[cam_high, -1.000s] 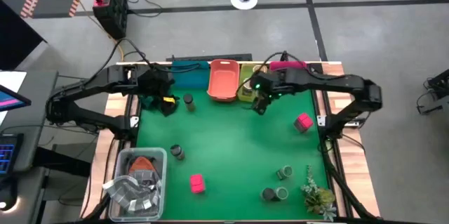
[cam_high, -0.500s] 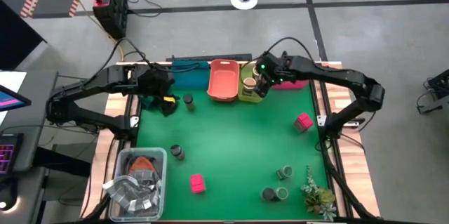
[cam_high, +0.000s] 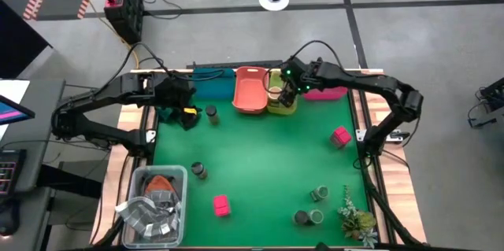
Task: Sort spices by type
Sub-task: Put the yellow seasoning bottle into the yellow bin
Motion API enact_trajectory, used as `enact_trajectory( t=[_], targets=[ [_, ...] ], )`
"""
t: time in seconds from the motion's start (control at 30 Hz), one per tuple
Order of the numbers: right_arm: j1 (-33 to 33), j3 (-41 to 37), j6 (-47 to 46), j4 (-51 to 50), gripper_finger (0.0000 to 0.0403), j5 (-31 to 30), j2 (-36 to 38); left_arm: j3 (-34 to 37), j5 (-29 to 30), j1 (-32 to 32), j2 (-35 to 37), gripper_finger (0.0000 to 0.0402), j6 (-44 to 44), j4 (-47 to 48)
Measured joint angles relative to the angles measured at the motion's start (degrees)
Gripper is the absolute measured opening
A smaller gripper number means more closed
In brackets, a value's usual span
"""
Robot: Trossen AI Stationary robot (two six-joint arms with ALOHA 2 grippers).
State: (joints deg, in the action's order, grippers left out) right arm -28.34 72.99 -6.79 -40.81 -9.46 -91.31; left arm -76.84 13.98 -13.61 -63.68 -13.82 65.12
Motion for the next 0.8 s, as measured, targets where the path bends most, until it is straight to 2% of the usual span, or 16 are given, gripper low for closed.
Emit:
enact_trajectory(
  t=[0.27,0.53,0.8],
  targets=[
    [-0.9,-0.5,1.2,2.4,0.0306,1.9,0.1,0.0,0.0,0.0,0.0,0.0316,-0.4,0.0],
    [-0.8,-6.4,-1.2,4.6,0.0310,5.2,0.1,0.0,0.0,0.0,0.0,0.0316,-0.3,-0.1],
    [-0.3,-8.2,-3.0,4.8,0.0387,6.7,0.2,0.0,0.0,0.0,0.0,0.0316,-0.3,-0.1]
  ],
)
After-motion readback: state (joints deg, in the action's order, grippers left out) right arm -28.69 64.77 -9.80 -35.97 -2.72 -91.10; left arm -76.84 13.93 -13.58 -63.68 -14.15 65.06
